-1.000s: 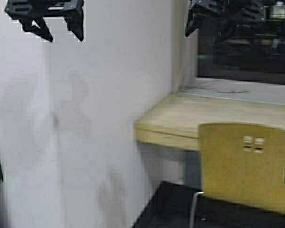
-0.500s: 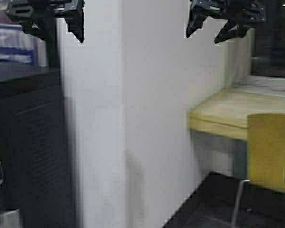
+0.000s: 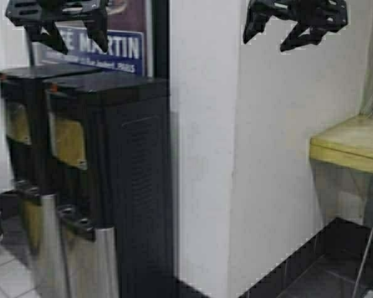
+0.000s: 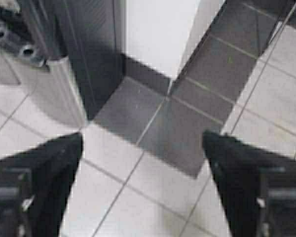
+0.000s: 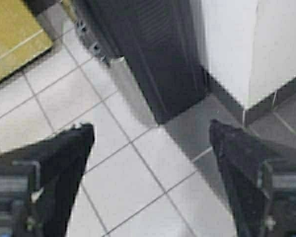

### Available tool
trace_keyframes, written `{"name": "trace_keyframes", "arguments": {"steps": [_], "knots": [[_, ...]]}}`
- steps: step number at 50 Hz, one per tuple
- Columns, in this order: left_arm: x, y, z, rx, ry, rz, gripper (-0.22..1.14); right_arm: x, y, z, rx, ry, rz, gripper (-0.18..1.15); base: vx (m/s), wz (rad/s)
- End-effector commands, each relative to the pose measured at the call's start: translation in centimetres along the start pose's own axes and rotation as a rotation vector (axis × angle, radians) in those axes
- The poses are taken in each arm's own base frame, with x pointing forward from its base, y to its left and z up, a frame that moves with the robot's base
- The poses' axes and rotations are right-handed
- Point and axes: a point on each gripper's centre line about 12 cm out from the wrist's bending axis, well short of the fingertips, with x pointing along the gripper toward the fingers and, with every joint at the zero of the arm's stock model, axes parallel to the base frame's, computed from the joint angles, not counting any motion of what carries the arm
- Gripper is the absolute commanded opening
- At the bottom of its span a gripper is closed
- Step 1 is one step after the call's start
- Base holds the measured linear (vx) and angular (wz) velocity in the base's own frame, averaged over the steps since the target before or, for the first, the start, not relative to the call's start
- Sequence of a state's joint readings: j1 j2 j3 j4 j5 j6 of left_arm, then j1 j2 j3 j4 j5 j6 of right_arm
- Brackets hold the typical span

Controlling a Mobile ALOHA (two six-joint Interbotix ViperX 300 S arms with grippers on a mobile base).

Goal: Push the chairs under the table

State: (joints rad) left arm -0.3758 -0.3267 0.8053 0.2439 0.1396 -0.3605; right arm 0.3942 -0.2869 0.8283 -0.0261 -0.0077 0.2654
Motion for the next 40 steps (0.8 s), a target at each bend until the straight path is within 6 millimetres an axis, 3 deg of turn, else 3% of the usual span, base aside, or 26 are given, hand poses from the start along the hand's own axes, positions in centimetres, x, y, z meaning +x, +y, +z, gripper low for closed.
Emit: {"name": "trace_keyframes", "arguments": {"steps": [1, 26, 40], "knots": [[-0.2, -0.2, 0.9, -0.001, -0.027, -0.006, 1.02, 0.0, 0.2, 1.0, -0.002, -0.03, 0.006, 1.0, -0.43, 0.16], [1.2, -0.1, -0.2, 0.0, 0.021, -0.002, 1.02, -0.2, -0.3, 1.6, 0.014, -0.044, -0.007, 1.0, -0.41, 0.16], [1.2, -0.1, -0.3, -0.015, 0.026, -0.002, 1.02, -0.2, -0.3, 1.6, 0.016, -0.044, -0.007, 1.0, -0.32, -0.13]]}}
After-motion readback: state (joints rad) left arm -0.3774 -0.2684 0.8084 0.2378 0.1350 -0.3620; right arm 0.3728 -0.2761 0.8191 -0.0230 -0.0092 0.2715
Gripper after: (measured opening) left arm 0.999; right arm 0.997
